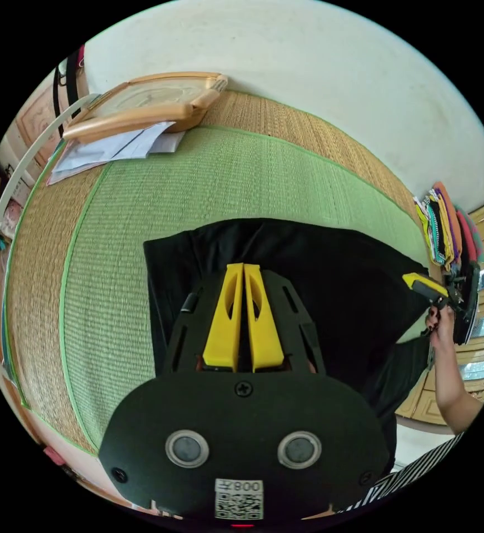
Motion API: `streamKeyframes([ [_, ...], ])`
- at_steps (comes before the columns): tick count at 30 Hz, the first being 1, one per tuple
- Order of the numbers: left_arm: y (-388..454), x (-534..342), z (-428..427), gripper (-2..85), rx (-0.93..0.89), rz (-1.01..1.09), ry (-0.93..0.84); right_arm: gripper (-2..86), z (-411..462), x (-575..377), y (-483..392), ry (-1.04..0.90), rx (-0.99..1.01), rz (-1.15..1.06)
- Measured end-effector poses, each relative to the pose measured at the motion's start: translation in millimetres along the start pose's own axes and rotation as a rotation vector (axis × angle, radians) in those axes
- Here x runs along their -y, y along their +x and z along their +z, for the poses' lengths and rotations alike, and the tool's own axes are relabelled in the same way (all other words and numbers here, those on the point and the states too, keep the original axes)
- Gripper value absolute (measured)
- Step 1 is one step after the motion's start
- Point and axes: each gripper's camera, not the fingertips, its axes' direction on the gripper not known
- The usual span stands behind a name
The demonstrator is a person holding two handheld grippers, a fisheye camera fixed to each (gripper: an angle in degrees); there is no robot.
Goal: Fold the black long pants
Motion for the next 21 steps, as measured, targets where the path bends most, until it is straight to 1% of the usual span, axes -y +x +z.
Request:
streamKeyframes([
  [2,0,8,1,0.1,0.002,0.013,-0.005,-0.2,11,10,-4,-0.036,-0.056,-0.004],
  [3,0,12,1,0.1,0.008,0.033,-0.016,-0.2,6,14,-1,-0.01,-0.054,0.024],
  [5,-1,14,-4,0.1,0.021,0.062,-0.03,-0.1,-1,19,5,-0.022,-0.016,0.051],
  [6,-3,11,-11,0.1,0.016,0.071,-0.015,0.0,-9,17,4,-0.004,-0.037,0.052],
  [8,-6,-3,-26,0.1,-0.033,0.097,0.008,0.1,-24,10,-2,0.021,-0.046,0.042],
  [10,-13,-36,-47,0.1,-0.124,0.13,0.017,0.2,-51,-11,-24,0.089,0.008,0.007],
  [12,-15,-67,-58,0.1,-0.171,0.159,-0.02,0.4,-64,-34,-52,0.107,0.064,-0.043],
  [14,-18,-99,-65,0.1,-0.167,0.168,-0.072,0.7,-64,-60,-90,0.079,0.12,-0.11],
  [16,-24,-134,-70,0.1,-0.12,0.152,-0.152,1.4,-46,-94,-141,-0.025,0.158,-0.198],
  [18,-31,-151,-74,0.1,-0.067,0.134,-0.191,1.6,-26,-119,-172,-0.112,0.16,-0.239],
  [19,-36,-158,-83,0.1,-0.075,0.125,-0.161,1.7,-14,-133,-189,-0.165,0.173,-0.265],
  [21,-42,-159,-90,0.1,-0.044,0.115,-0.192,1.7,0,-149,-209,-0.211,0.145,-0.28],
])
